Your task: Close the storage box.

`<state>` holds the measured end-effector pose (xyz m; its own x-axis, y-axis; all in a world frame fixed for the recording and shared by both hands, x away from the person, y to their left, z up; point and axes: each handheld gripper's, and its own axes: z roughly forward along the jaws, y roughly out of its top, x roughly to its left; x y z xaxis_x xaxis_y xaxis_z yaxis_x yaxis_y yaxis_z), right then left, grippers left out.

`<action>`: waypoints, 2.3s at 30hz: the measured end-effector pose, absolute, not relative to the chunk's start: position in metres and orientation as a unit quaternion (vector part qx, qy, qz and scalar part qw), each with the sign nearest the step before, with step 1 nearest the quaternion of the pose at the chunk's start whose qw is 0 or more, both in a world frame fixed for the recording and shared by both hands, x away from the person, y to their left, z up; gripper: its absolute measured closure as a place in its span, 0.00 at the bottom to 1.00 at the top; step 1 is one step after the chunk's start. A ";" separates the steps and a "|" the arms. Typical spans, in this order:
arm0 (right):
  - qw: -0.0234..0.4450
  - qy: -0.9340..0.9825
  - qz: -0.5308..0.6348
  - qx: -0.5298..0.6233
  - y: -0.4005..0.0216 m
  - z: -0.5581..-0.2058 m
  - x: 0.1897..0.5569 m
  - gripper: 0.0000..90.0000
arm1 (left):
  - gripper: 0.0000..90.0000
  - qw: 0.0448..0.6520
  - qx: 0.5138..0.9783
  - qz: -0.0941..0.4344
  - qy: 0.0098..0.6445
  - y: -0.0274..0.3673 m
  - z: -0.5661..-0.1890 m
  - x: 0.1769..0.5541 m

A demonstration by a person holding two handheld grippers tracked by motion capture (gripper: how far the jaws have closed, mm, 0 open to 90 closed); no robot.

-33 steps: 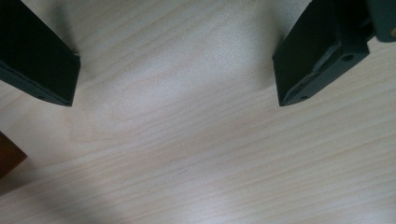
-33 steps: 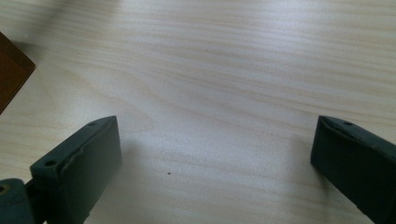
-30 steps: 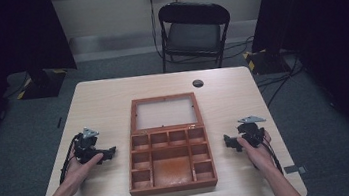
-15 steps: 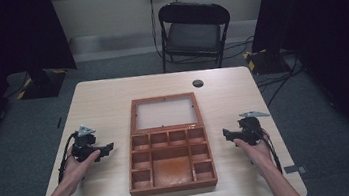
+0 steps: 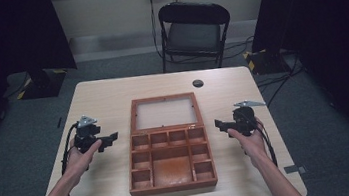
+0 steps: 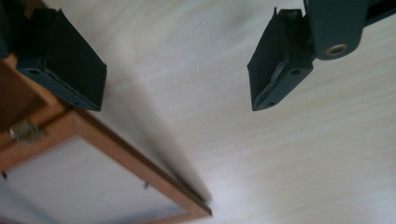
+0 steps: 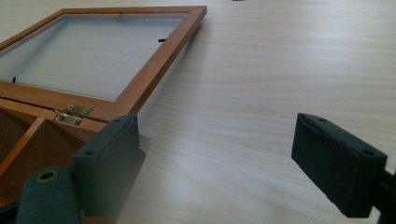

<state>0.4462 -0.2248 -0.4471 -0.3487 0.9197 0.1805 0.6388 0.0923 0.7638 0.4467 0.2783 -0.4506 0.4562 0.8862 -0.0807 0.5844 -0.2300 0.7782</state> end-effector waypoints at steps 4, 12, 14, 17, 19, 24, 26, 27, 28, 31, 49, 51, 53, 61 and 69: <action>0.176 0.723 0.409 0.529 -0.214 -0.440 0.458 0.17 | 0.20 0.400 0.755 0.188 0.484 0.272 -0.434 0.467; 0.148 0.725 0.418 0.527 -0.193 -0.433 0.490 0.17 | 0.22 0.413 0.758 0.172 0.475 0.254 -0.421 0.492; 0.133 0.728 0.424 0.522 -0.186 -0.433 0.500 0.20 | 0.22 0.423 0.752 0.155 0.481 0.249 -0.425 0.497; 0.116 0.730 0.422 0.525 -0.174 -0.440 0.511 0.20 | 0.22 0.414 0.761 0.125 0.483 0.241 -0.439 0.502; 0.112 0.739 0.410 0.523 -0.168 -0.449 0.514 0.20 | 0.22 0.411 0.760 0.119 0.488 0.238 -0.446 0.503; 0.091 0.742 0.402 0.529 -0.158 -0.463 0.517 0.20 | 0.22 0.413 0.757 0.083 0.500 0.235 -0.458 0.506; 0.091 0.742 0.404 0.527 -0.157 -0.464 0.518 0.20 | 0.22 0.414 0.755 0.079 0.503 0.235 -0.459 0.507; 0.090 0.739 0.401 0.533 -0.155 -0.466 0.519 0.19 | 0.22 0.415 0.746 0.070 0.517 0.234 -0.461 0.508; 0.090 0.739 0.401 0.533 -0.155 -0.466 0.519 0.19 | 0.22 0.415 0.746 0.070 0.517 0.234 -0.461 0.508; 0.079 0.737 0.392 0.544 -0.154 -0.471 0.521 0.19 | 0.22 0.404 0.743 0.045 0.532 0.228 -0.467 0.509; 0.047 0.730 0.406 0.548 -0.140 -0.480 0.524 0.15 | 0.19 0.400 0.745 0.023 0.533 0.210 -0.476 0.514; 0.036 0.727 0.408 0.551 -0.142 -0.481 0.525 0.15 | 0.19 0.401 0.745 0.020 0.532 0.209 -0.476 0.514; 0.026 0.724 0.414 0.552 -0.143 -0.483 0.526 0.15 | 0.19 0.407 0.747 0.014 0.526 0.206 -0.478 0.514; 0.013 0.726 0.419 0.544 -0.143 -0.484 0.527 0.17 | 0.17 0.407 0.746 0.012 0.527 0.203 -0.478 0.513; 0.016 0.727 0.417 0.545 -0.143 -0.483 0.526 0.17 | 0.15 0.425 0.734 -0.021 0.529 0.208 -0.486 0.516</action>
